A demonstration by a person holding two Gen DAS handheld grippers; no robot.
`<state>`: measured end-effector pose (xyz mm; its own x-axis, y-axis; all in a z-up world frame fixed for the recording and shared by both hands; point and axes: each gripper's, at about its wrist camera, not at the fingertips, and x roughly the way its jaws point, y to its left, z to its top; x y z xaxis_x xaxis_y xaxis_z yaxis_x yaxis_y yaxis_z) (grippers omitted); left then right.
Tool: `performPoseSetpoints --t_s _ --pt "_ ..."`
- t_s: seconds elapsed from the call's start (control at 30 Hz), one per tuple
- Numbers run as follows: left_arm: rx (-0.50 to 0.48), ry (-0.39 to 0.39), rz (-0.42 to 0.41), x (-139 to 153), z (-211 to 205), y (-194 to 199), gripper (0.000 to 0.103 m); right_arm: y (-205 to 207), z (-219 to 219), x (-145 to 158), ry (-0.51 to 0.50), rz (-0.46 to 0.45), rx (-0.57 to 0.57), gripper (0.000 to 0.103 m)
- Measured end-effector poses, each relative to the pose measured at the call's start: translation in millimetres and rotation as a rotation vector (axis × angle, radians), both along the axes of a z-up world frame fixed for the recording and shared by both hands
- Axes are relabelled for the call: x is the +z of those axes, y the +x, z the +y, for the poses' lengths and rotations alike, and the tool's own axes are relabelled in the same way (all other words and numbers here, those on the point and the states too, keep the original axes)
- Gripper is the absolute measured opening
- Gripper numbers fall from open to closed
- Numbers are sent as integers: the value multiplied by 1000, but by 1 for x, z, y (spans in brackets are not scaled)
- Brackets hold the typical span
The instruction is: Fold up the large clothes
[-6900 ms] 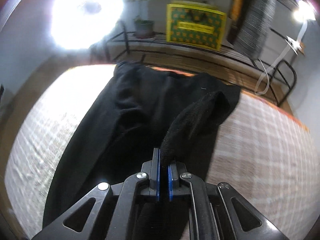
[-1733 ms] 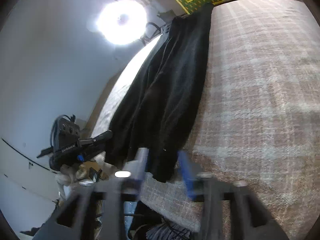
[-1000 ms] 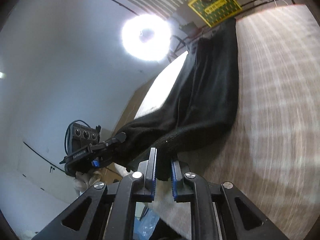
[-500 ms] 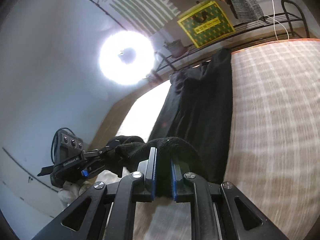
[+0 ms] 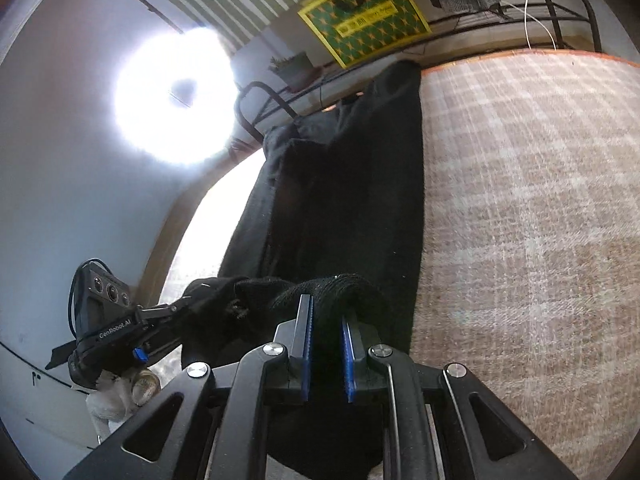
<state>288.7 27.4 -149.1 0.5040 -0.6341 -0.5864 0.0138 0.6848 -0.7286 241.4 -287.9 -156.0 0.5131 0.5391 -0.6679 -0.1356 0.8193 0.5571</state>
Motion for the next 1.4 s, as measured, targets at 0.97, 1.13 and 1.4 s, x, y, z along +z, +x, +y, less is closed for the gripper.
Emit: performPoseSetpoints --t_s 0.97,1.13,1.4 --pt "-60 149 -87 -3 19 -44 8 -78 1 -6 -110 -68 152 20" --pt "26 138 -70 -11 34 -59 8 -85 8 2 -167 -104 172 9" --pt "18 246 -122 7 25 -63 15 -88 20 3 -288 -115 206 13"
